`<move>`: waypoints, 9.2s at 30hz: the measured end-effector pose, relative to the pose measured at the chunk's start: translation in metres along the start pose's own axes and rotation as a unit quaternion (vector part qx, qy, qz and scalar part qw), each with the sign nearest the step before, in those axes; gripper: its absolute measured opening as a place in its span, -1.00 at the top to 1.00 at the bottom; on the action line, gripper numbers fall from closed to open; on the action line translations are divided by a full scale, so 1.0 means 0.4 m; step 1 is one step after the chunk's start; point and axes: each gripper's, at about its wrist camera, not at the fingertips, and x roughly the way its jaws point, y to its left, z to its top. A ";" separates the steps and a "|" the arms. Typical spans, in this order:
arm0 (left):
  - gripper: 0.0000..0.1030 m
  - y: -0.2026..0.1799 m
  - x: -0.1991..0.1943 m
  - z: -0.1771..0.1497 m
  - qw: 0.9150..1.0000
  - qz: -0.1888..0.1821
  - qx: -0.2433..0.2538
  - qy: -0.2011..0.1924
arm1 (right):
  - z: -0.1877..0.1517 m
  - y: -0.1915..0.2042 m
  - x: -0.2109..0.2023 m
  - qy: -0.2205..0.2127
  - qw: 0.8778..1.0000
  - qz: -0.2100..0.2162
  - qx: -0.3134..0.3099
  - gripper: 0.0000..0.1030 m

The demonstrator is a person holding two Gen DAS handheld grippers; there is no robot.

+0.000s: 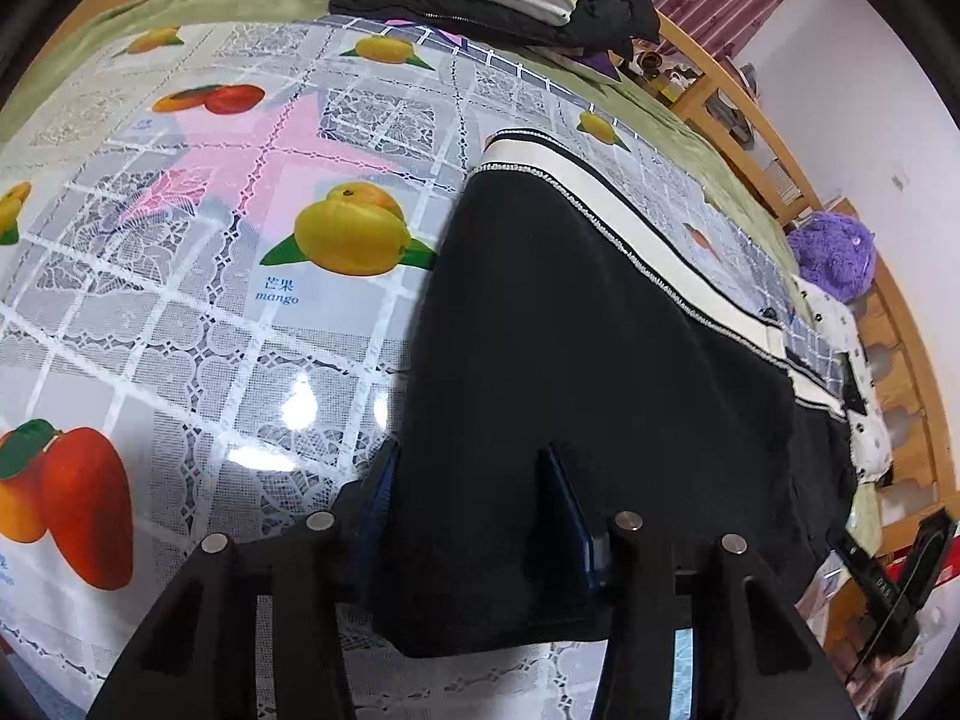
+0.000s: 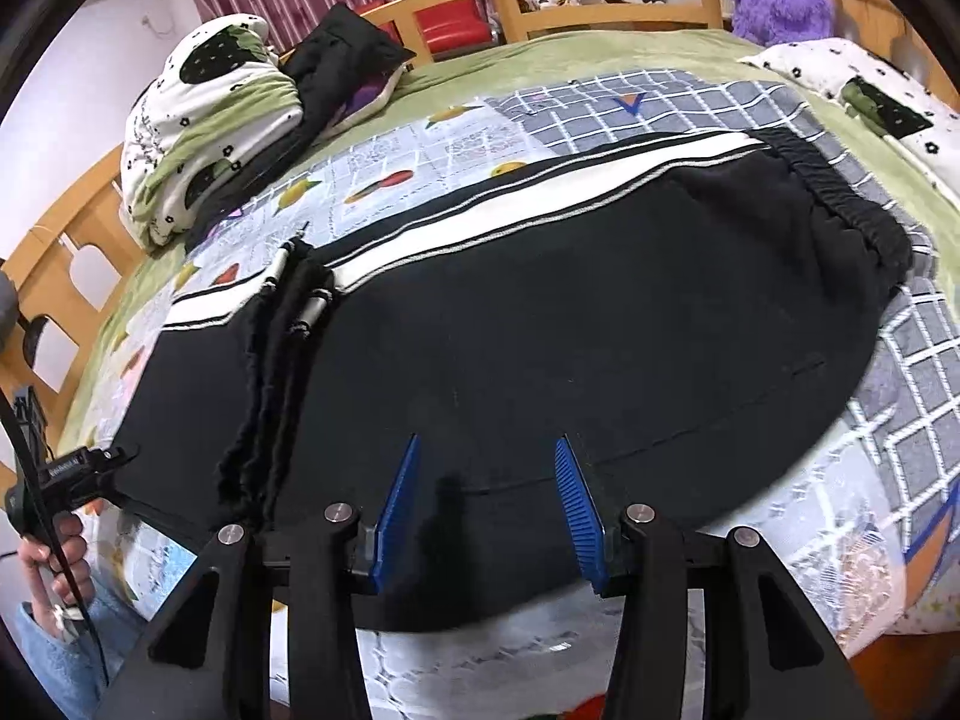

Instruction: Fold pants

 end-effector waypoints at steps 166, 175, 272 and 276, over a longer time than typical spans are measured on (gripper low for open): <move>-0.09 -0.373 -0.063 -0.067 0.987 0.042 0.154 -0.009 | 0.286 -0.123 0.137 0.039 0.996 0.074 -0.039 0.27; -0.08 -0.333 0.165 0.077 0.990 -0.005 0.127 0.059 | 0.223 -0.149 0.144 0.075 0.994 0.064 -0.042 -0.16; -0.08 -0.156 0.060 0.317 0.981 0.069 0.177 -0.036 | 0.278 0.438 0.277 -0.034 0.991 0.016 -0.128 0.33; -0.14 -0.130 0.128 0.322 0.985 0.066 0.156 -0.014 | 0.267 0.431 0.322 -0.043 0.989 0.007 -0.138 0.33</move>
